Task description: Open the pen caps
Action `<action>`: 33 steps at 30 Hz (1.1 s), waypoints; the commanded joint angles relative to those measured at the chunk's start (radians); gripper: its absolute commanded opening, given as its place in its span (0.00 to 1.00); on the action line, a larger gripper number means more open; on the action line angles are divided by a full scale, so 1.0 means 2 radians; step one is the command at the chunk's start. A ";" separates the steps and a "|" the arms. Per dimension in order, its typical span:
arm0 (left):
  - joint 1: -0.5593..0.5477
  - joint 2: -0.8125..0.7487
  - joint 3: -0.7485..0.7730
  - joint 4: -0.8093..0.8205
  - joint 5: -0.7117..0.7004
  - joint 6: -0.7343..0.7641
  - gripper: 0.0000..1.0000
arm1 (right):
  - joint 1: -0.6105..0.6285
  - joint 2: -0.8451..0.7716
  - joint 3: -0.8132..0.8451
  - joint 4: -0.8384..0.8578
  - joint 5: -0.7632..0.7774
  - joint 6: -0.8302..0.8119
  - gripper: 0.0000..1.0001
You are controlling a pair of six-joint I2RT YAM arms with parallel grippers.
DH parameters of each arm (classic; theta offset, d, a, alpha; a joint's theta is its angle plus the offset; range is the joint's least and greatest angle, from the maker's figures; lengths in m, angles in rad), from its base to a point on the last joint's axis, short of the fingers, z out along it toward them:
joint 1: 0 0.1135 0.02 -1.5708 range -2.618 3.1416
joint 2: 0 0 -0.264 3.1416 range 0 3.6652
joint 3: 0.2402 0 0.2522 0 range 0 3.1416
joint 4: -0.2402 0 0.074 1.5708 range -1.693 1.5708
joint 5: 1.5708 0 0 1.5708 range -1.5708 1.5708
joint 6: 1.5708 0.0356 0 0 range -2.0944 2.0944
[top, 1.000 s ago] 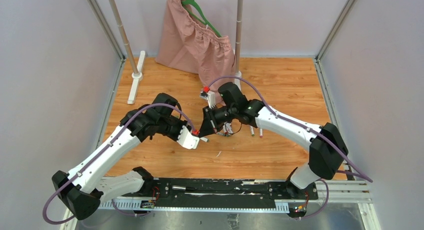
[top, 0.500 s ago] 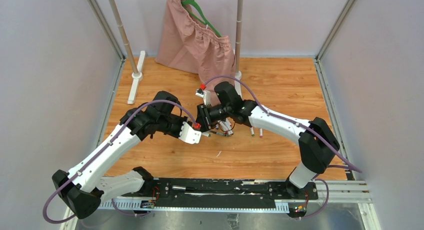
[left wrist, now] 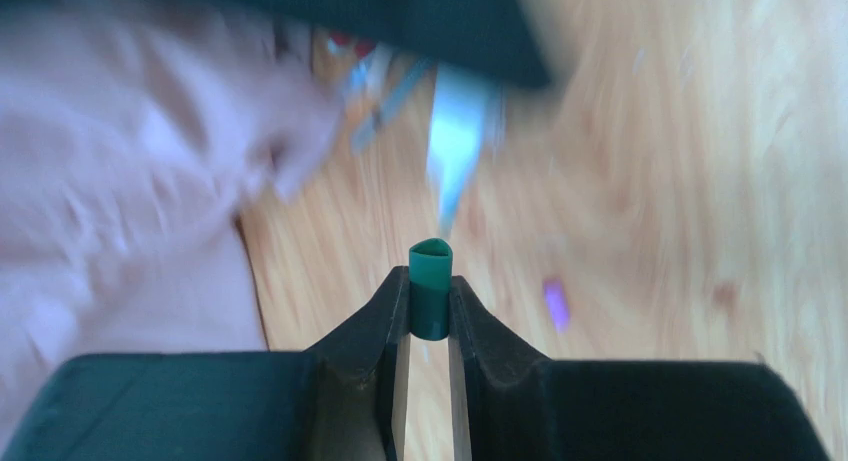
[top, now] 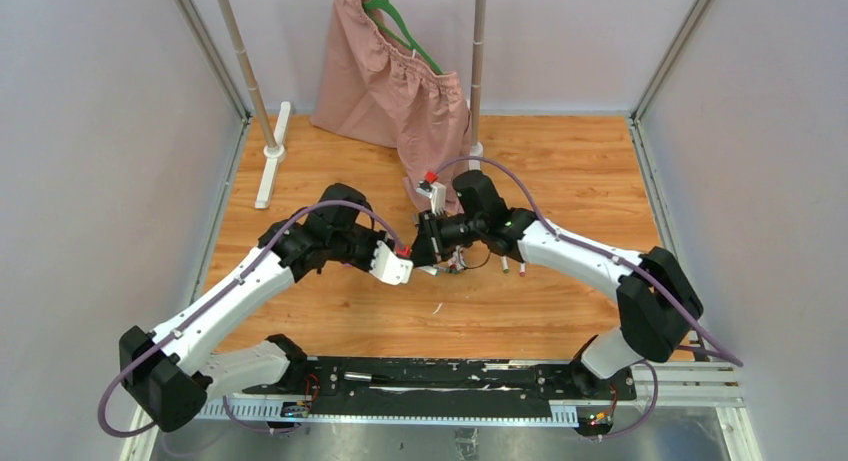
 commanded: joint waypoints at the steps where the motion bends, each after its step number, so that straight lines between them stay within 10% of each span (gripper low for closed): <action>1: 0.068 0.020 -0.019 -0.018 -0.149 0.014 0.00 | -0.024 -0.050 -0.033 -0.121 -0.044 -0.043 0.00; 8: 0.110 0.049 -0.023 0.012 -0.155 0.013 0.00 | -0.044 -0.070 -0.037 -0.187 -0.010 -0.089 0.00; 18: 0.127 0.143 -0.039 0.057 -0.097 -0.101 0.00 | -0.055 -0.099 -0.096 -0.134 0.473 -0.085 0.00; 33: 0.156 0.236 -0.050 0.093 -0.091 -0.094 0.12 | -0.068 0.030 -0.114 -0.031 0.567 -0.099 0.17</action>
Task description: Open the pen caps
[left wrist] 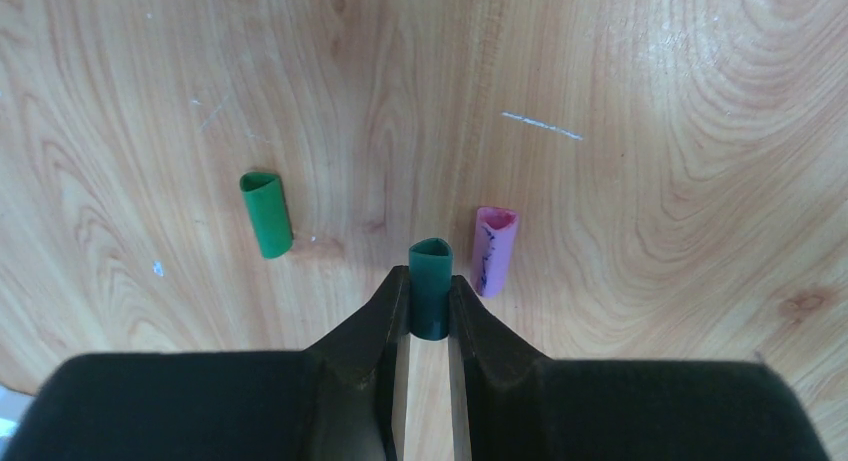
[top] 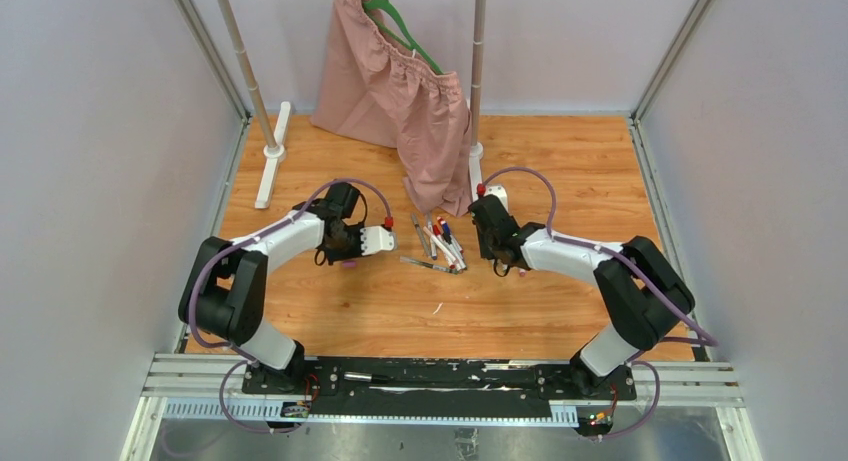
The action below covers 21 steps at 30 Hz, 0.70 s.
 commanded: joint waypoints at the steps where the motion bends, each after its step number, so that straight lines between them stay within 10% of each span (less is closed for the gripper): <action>1: 0.004 0.009 0.001 0.000 0.011 0.006 0.15 | -0.008 0.013 -0.010 0.031 0.036 -0.007 0.19; 21: 0.020 -0.014 0.127 -0.081 0.023 -0.046 0.62 | 0.013 -0.073 -0.032 0.023 -0.003 -0.025 0.41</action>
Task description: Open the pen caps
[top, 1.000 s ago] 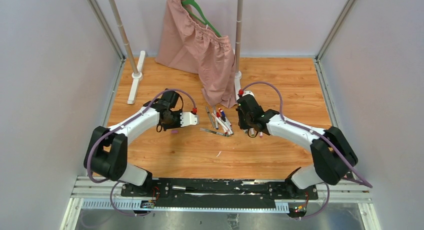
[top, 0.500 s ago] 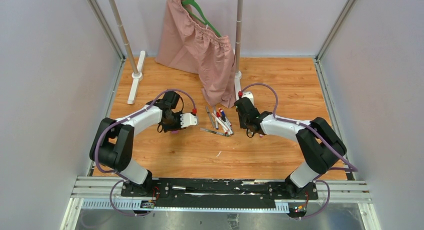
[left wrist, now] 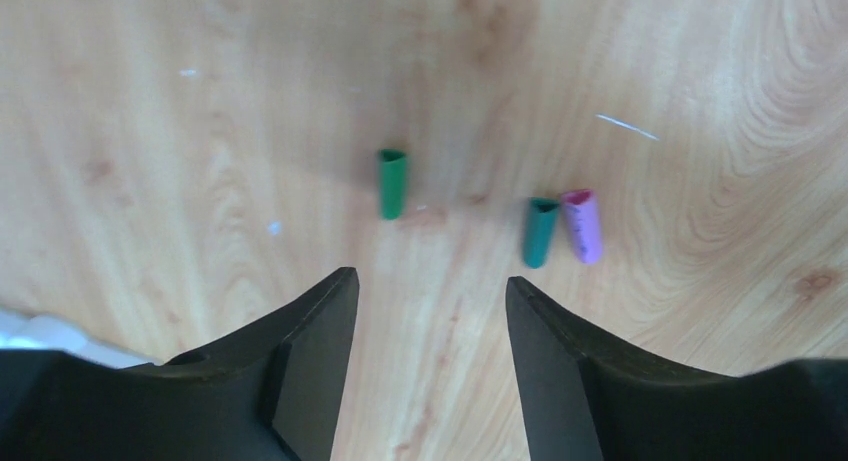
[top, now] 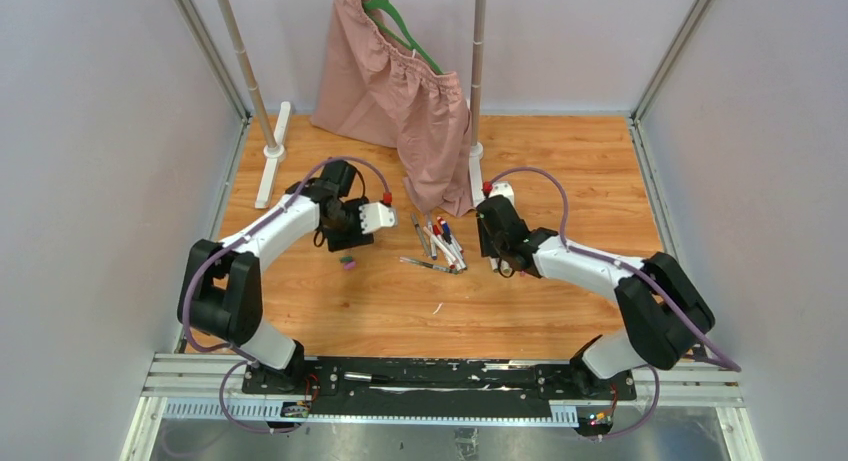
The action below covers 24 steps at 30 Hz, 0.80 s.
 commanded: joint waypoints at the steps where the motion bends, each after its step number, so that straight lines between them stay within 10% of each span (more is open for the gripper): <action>1: 0.015 -0.015 0.080 -0.053 0.026 -0.047 0.64 | 0.020 -0.039 -0.002 -0.004 -0.021 -0.014 0.42; 10: 0.032 -0.047 0.117 -0.115 0.088 -0.106 0.94 | 0.047 0.014 0.026 0.034 -0.088 -0.025 0.41; 24: 0.032 -0.110 0.070 -0.121 0.099 -0.111 1.00 | 0.051 0.098 0.058 0.038 -0.102 -0.029 0.34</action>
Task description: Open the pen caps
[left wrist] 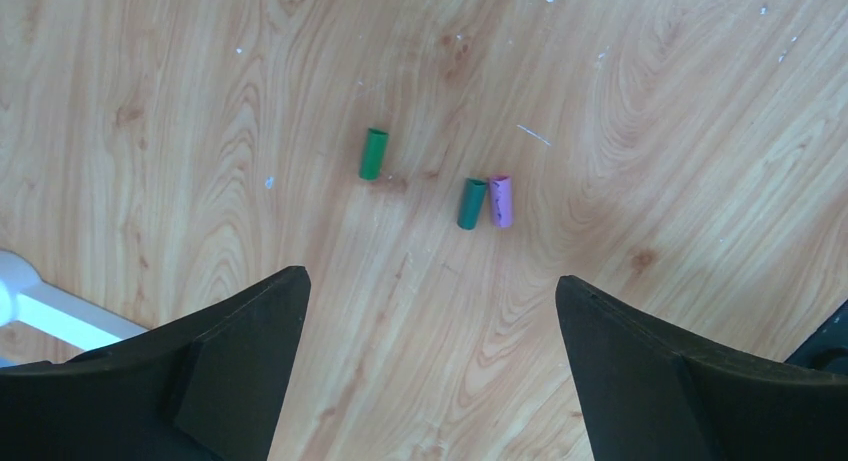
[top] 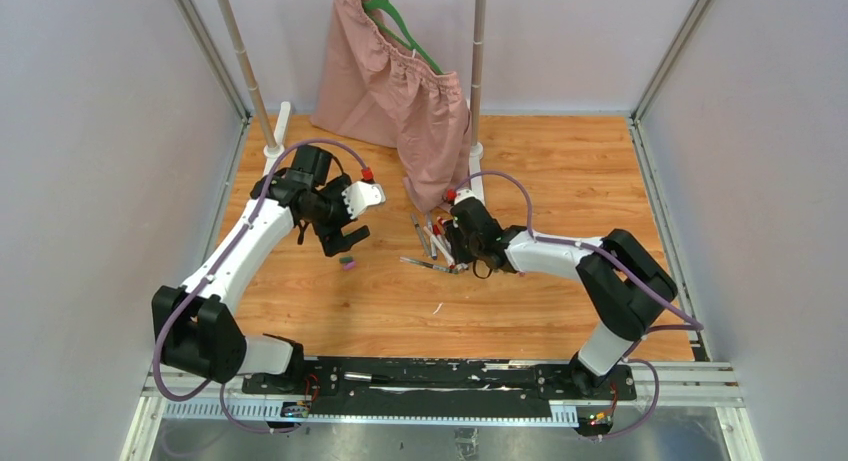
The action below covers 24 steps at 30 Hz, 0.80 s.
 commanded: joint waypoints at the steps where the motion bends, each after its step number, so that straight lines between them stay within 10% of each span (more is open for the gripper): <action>1: 0.002 -0.013 -0.006 -0.008 0.017 -0.010 1.00 | 0.006 0.019 0.012 -0.005 0.001 -0.008 0.33; 24: -0.009 -0.036 0.001 -0.019 0.053 0.004 1.00 | 0.007 -0.099 -0.006 -0.058 -0.068 -0.025 0.14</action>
